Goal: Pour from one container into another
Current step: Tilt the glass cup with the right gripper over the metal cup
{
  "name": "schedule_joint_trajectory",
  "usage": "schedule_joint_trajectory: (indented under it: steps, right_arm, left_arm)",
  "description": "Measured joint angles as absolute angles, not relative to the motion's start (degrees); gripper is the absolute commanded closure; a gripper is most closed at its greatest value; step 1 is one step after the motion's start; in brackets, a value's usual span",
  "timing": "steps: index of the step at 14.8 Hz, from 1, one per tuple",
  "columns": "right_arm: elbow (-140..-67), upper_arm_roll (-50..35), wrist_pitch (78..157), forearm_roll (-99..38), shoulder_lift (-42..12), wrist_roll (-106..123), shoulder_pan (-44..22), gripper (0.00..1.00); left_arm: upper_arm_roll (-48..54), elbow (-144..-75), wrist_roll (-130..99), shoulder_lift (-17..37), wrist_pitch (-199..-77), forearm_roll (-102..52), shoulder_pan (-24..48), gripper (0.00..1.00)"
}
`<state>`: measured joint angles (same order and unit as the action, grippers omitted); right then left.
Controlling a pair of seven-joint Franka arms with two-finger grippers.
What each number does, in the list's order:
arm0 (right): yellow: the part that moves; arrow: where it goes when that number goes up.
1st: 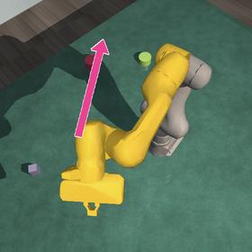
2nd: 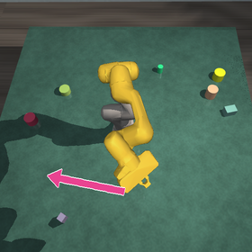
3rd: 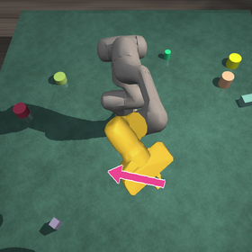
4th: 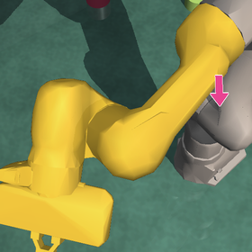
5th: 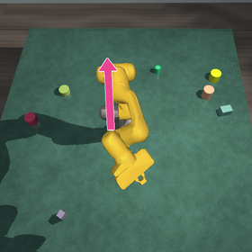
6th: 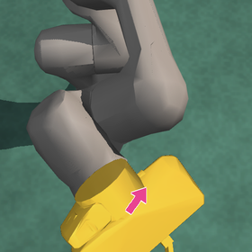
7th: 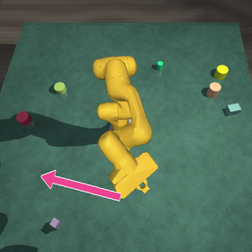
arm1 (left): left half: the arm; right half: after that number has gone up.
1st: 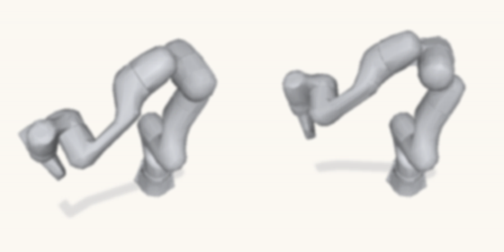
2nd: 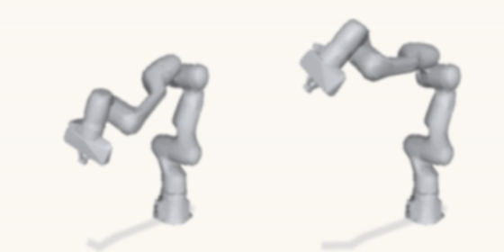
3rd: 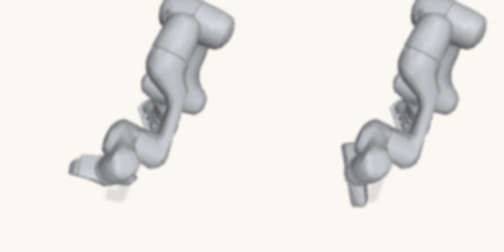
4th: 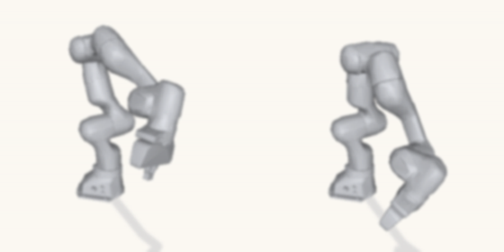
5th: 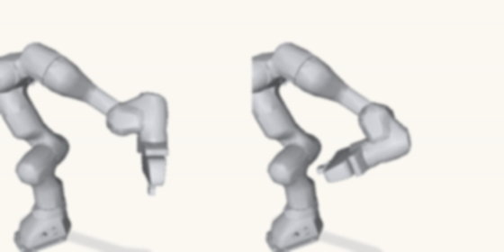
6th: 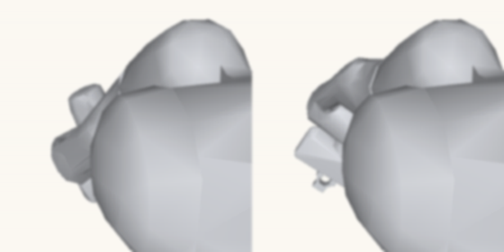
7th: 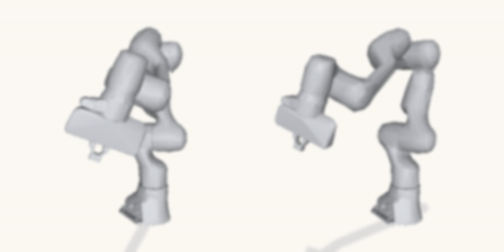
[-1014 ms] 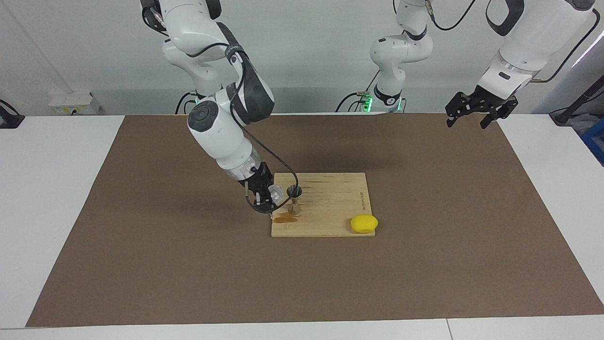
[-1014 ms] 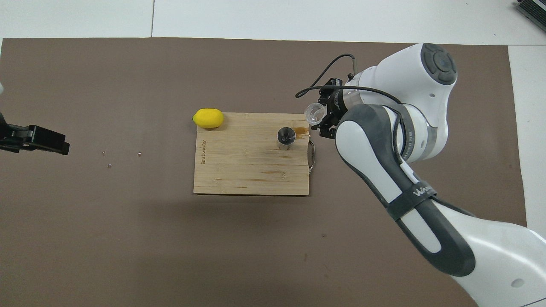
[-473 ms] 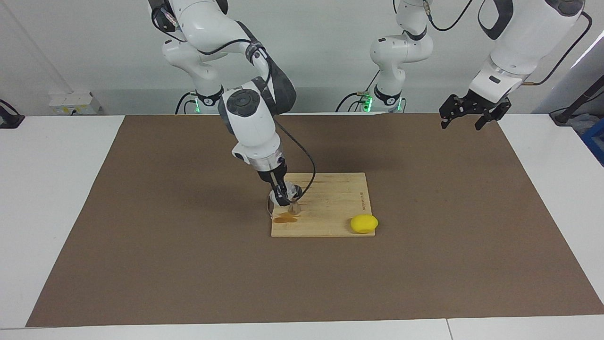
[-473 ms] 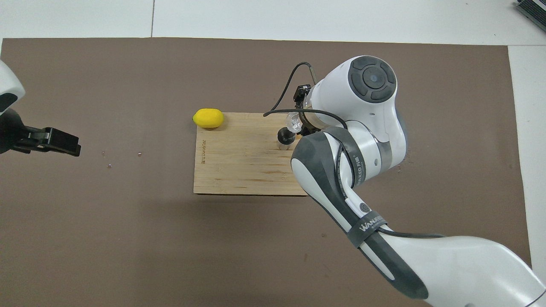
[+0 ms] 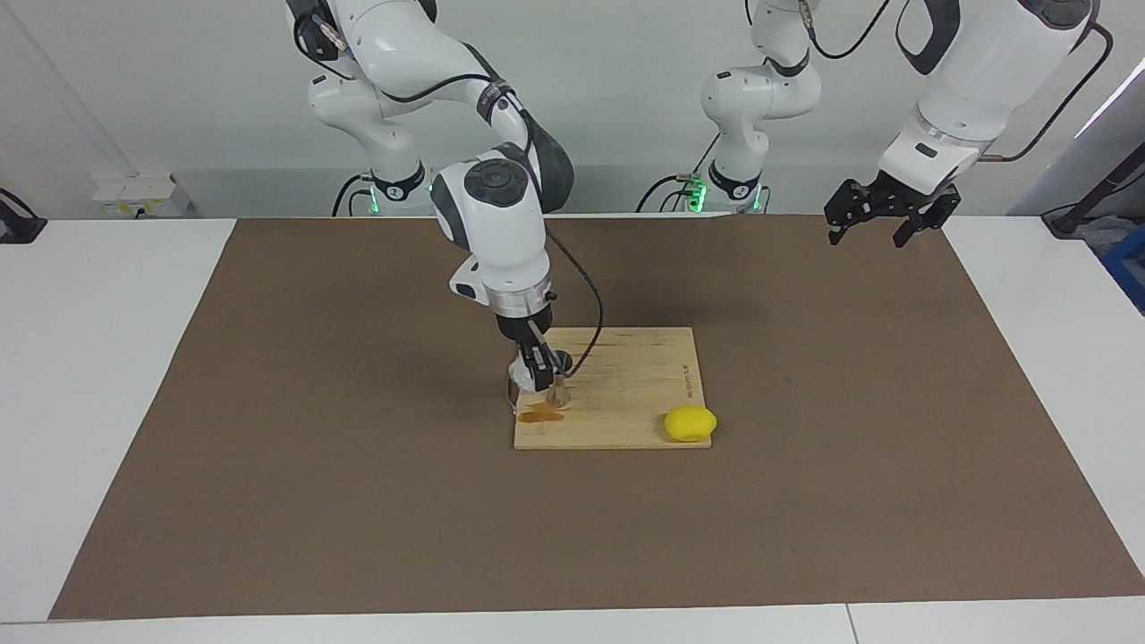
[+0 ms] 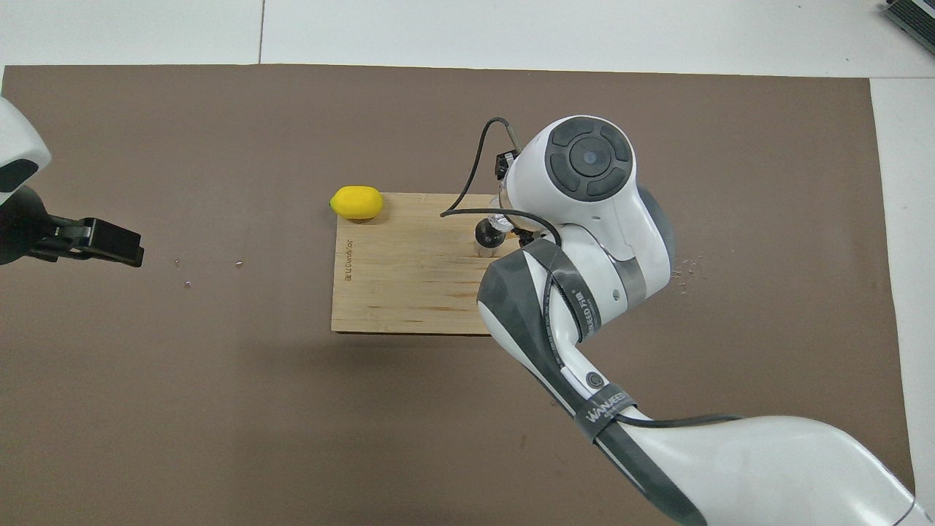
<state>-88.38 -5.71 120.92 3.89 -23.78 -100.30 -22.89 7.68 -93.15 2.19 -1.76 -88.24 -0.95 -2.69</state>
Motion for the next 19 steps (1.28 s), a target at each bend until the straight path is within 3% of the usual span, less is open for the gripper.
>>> schedule_joint_trajectory:
  steps: [19]
  right_arm:
    - [-89.63,-5.69,119.63,13.88,-23.79,-100.3,-25.08,1.0]
  left_arm:
    - [7.48,-93.36,2.19,-1.77,-88.85,-0.97,-2.7,0.0]
